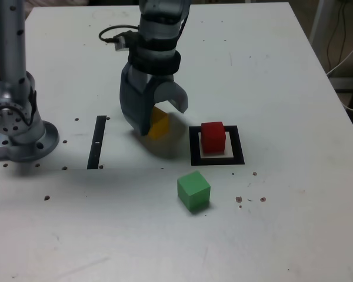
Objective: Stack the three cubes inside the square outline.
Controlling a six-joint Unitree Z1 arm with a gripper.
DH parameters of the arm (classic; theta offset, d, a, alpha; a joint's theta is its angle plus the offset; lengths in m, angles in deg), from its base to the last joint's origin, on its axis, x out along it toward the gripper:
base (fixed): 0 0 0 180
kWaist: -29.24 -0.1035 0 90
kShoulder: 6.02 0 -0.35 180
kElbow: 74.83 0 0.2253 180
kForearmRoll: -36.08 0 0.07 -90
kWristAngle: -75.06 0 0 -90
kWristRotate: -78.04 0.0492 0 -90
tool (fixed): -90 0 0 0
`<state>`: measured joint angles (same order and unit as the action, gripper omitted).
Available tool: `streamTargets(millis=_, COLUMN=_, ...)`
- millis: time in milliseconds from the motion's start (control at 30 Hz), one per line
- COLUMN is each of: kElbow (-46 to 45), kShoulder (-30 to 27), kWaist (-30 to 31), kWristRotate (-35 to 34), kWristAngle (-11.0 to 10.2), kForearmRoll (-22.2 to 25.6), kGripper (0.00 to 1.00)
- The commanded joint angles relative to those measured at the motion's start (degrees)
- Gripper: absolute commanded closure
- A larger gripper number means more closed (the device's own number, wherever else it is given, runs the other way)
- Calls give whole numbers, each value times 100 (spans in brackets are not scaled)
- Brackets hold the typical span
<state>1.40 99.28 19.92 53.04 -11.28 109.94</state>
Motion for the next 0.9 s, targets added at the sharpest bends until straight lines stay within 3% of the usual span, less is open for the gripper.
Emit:
streamTargets(millis=0, kElbow=11, kShoulder=35, kWaist=-22, kWristRotate=13, kWristAngle=24, kForearmRoll=-2, kGripper=31)
streamTargets(millis=200, kElbow=-28, kShoulder=57, kWaist=-74, kWristRotate=13, kWristAngle=46, kForearmRoll=9, kGripper=44)
streamTargets(millis=467, kElbow=-28, kShoulder=46, kWaist=-88, kWristRotate=13, kWristAngle=-116, kForearmRoll=-73, kGripper=74)
streamTargets(millis=633, kElbow=-43, kShoulder=21, kWaist=-88, kWristRotate=96, kWristAngle=-87, kForearmRoll=-100, kGripper=79)
streamTargets(millis=867, kElbow=-82, kShoulder=1, kWaist=-86, kWristRotate=445, kWristAngle=205, kForearmRoll=-94, kGripper=79)
